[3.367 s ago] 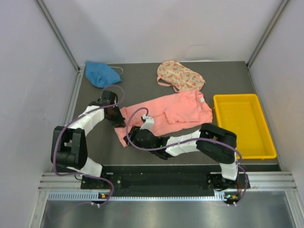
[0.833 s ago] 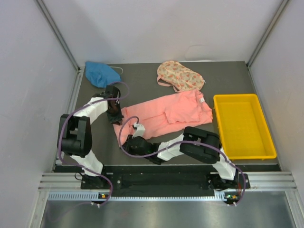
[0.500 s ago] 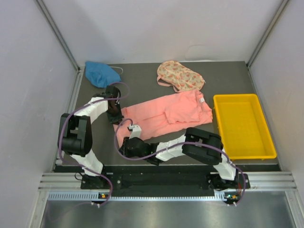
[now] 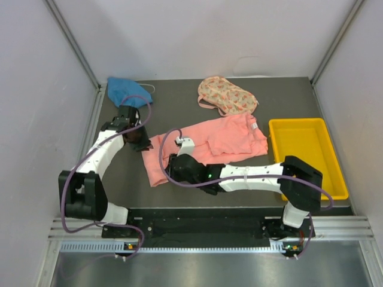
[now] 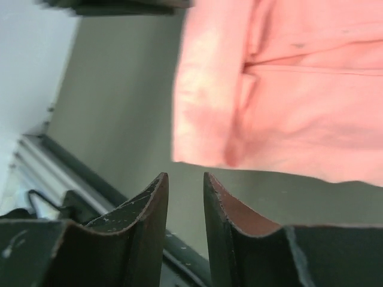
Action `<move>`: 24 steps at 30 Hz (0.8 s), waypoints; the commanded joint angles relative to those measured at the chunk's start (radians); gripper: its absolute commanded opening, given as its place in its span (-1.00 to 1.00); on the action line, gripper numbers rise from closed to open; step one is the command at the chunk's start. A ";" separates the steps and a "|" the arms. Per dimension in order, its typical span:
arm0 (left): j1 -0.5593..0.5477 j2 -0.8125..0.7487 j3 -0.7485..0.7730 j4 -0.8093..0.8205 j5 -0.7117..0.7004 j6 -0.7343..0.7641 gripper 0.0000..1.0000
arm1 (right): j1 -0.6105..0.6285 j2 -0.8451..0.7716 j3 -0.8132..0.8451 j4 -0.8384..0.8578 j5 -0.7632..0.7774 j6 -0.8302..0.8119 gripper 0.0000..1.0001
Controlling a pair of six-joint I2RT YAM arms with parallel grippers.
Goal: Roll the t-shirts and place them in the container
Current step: Roll the T-shirt to the center of the board.
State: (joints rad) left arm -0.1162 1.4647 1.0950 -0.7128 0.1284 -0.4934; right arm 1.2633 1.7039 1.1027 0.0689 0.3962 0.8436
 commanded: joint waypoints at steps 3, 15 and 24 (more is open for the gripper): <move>0.004 -0.102 -0.179 0.033 0.094 -0.060 -0.61 | -0.038 0.086 0.143 -0.147 -0.068 -0.061 -0.41; 0.006 -0.032 -0.342 0.168 0.180 -0.125 -0.76 | -0.038 0.250 0.198 -0.143 -0.178 -0.058 -0.45; 0.013 -0.007 -0.334 0.162 0.189 -0.109 -0.67 | -0.047 0.295 0.174 -0.199 -0.158 -0.037 -0.50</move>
State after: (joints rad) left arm -0.1127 1.4738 0.7567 -0.5709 0.2989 -0.6079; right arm 1.2221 2.0136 1.2823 -0.1024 0.2264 0.7986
